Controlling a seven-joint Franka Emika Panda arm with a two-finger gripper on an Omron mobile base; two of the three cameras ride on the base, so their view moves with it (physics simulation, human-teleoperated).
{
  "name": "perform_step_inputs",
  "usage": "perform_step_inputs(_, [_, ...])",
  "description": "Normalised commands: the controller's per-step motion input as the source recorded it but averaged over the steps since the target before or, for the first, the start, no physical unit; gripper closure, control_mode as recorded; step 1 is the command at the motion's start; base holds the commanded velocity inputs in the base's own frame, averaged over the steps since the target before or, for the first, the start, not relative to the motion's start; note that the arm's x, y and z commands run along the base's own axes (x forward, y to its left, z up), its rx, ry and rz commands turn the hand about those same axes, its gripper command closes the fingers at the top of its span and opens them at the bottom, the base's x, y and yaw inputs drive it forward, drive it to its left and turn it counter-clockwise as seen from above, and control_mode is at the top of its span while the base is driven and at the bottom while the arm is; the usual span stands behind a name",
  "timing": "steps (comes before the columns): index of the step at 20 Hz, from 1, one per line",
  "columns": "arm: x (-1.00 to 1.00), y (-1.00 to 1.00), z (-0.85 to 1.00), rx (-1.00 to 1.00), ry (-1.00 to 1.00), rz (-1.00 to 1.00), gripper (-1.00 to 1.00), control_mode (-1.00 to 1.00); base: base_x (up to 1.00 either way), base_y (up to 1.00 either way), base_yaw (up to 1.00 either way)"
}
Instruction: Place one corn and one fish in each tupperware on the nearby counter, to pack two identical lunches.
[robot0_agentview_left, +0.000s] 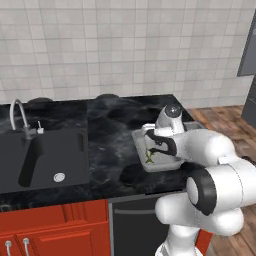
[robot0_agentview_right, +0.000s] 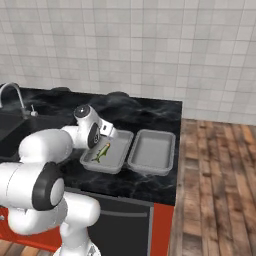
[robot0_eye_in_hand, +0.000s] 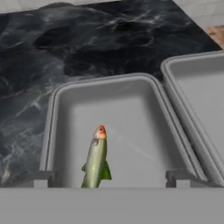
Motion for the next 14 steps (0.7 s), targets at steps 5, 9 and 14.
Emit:
perform_step_inputs(5, [-0.96, -0.47, 1.0, 0.03, -0.12, 0.03, -1.0, -1.0, 0.0, 0.0, 0.0])
perform_step_inputs(9, [-0.98, -0.17, 0.99, 0.0, -0.07, 0.07, -1.0, -1.0, 0.0, 0.0, 0.0])
perform_step_inputs(14, [-0.94, 0.0, 0.88, 0.0, -0.02, 0.14, -1.0, -1.0, 0.0, 0.0, 0.0])
